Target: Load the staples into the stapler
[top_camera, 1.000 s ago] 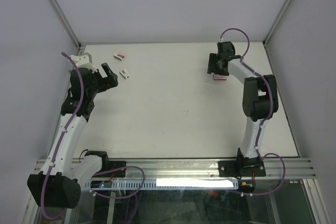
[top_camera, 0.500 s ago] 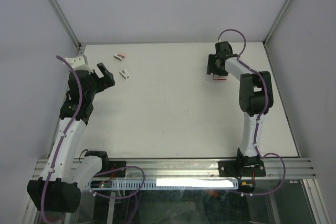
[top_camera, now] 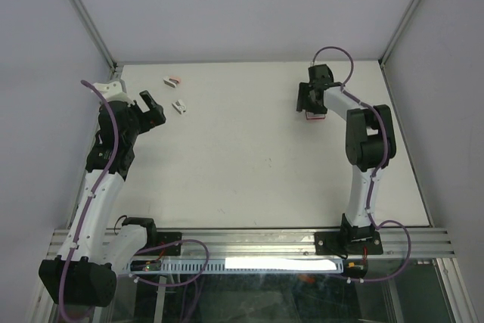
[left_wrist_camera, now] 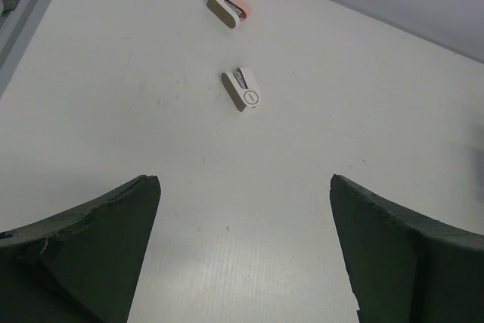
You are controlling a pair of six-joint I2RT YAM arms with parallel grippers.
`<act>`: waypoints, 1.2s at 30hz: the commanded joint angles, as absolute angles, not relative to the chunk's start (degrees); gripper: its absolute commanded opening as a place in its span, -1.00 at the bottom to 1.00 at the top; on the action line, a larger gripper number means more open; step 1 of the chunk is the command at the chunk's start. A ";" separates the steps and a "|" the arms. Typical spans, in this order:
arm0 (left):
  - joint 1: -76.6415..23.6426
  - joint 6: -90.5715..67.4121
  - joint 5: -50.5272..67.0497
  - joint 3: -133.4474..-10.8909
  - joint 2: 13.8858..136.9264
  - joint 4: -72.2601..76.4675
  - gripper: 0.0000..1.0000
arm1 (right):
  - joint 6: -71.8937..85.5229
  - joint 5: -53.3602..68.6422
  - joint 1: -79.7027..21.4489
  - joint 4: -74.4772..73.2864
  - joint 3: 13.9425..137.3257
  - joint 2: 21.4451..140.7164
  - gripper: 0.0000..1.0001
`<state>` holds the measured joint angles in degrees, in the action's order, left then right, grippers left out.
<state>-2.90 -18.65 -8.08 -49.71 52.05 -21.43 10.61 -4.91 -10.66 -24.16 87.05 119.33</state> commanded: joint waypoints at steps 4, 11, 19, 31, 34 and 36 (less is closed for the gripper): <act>-2.53 -17.96 -4.10 -49.47 50.04 -18.60 0.98 | 14.98 0.21 -16.74 -26.21 74.56 109.93 0.24; -2.50 -18.45 -4.31 -49.24 49.92 -18.37 0.98 | 20.73 5.04 -26.12 -24.28 63.44 103.00 0.23; -2.50 -18.52 -3.91 -49.34 50.40 -18.37 0.98 | 28.80 8.08 -38.12 -23.15 59.92 96.33 0.20; -2.52 -17.95 -2.17 -49.55 50.95 -17.96 0.98 | 26.26 1.42 -40.41 -25.29 60.45 78.10 0.30; -2.67 -18.72 5.12 -46.29 49.65 -13.11 0.98 | 23.89 1.67 -36.50 -24.41 58.70 75.73 0.33; -4.05 -21.41 10.64 -43.73 49.47 -8.26 0.97 | 23.50 6.08 -31.62 -22.81 56.09 75.21 0.33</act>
<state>-2.90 -18.76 -0.64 -47.42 50.98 -18.11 26.15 4.49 -38.50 -24.62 58.48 76.93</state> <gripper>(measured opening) 0.987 0.664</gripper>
